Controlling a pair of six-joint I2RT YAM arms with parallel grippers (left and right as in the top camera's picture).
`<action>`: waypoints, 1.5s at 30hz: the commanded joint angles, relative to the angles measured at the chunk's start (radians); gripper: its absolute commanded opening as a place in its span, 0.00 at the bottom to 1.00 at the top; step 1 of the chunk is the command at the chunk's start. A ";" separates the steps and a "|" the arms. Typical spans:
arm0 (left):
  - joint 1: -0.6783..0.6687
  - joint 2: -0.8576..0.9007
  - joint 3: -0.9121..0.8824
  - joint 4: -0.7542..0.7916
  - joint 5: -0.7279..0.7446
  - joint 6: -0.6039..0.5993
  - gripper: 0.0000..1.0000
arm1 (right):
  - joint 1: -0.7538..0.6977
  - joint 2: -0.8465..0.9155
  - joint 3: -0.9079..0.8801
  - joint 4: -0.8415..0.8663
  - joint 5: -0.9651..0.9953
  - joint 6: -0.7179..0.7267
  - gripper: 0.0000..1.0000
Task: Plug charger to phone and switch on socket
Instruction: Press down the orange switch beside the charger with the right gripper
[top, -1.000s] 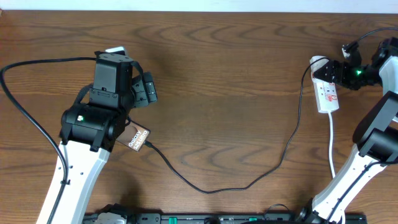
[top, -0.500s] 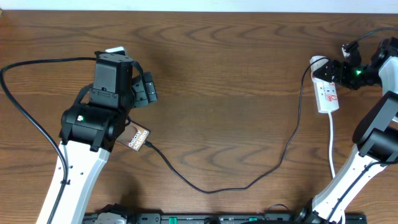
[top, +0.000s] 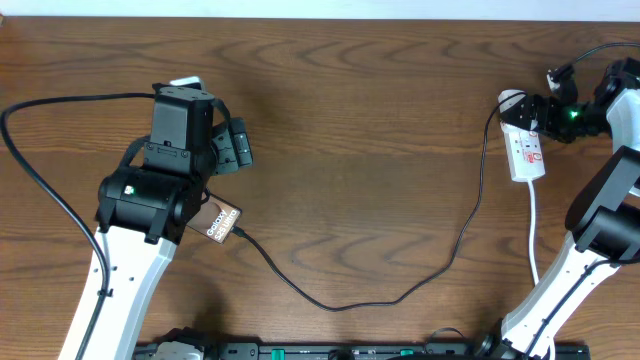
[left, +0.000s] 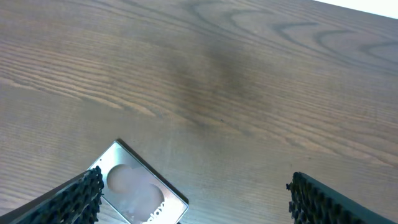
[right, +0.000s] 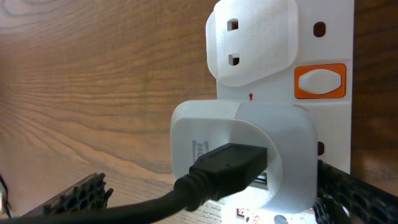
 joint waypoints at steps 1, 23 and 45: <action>-0.003 0.005 0.008 -0.009 -0.020 -0.001 0.93 | 0.038 0.019 -0.026 -0.030 -0.015 0.035 0.99; -0.003 0.005 0.008 -0.017 -0.020 -0.001 0.94 | 0.025 0.018 0.019 -0.022 0.080 0.103 0.99; -0.003 0.005 0.008 -0.028 -0.020 -0.001 0.93 | 0.025 0.018 0.109 -0.098 0.138 0.098 0.99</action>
